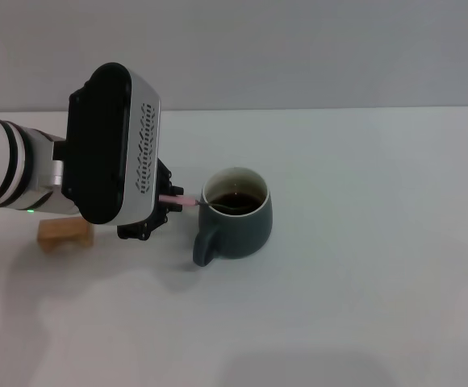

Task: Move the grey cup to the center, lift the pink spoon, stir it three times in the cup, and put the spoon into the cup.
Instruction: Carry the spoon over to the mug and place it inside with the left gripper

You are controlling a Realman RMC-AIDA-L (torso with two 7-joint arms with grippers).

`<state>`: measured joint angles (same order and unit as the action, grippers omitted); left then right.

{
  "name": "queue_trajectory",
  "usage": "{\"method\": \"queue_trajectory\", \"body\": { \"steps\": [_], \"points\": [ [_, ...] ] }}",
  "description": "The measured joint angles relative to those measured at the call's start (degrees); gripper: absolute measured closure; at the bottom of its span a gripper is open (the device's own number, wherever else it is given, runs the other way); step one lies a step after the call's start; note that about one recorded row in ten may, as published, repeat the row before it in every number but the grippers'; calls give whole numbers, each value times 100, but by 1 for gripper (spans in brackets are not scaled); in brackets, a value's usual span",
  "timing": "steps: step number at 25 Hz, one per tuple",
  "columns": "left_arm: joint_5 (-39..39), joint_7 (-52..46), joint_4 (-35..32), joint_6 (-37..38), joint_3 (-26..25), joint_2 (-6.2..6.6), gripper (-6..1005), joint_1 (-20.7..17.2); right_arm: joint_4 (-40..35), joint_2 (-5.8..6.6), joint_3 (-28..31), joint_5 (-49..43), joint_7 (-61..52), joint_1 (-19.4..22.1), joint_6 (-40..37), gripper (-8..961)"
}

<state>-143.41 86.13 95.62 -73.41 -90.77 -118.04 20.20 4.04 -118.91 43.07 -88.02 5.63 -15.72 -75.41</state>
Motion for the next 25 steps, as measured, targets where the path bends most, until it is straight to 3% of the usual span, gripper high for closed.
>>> {"method": "queue_trajectory", "body": {
  "steps": [9,17,25],
  "points": [
    [31,1,-77,213,-12,-11,848,83,0,-9,0,-4,0,8,0,954],
    [-60,-47,-140,811,314,-27,838,2,0,-9,-9,-4,0,42,-12,953],
    [-218,-218,-84,829,475,-23,829,-44,0,-9,-9,-4,0,86,-43,954]
  ]
}}
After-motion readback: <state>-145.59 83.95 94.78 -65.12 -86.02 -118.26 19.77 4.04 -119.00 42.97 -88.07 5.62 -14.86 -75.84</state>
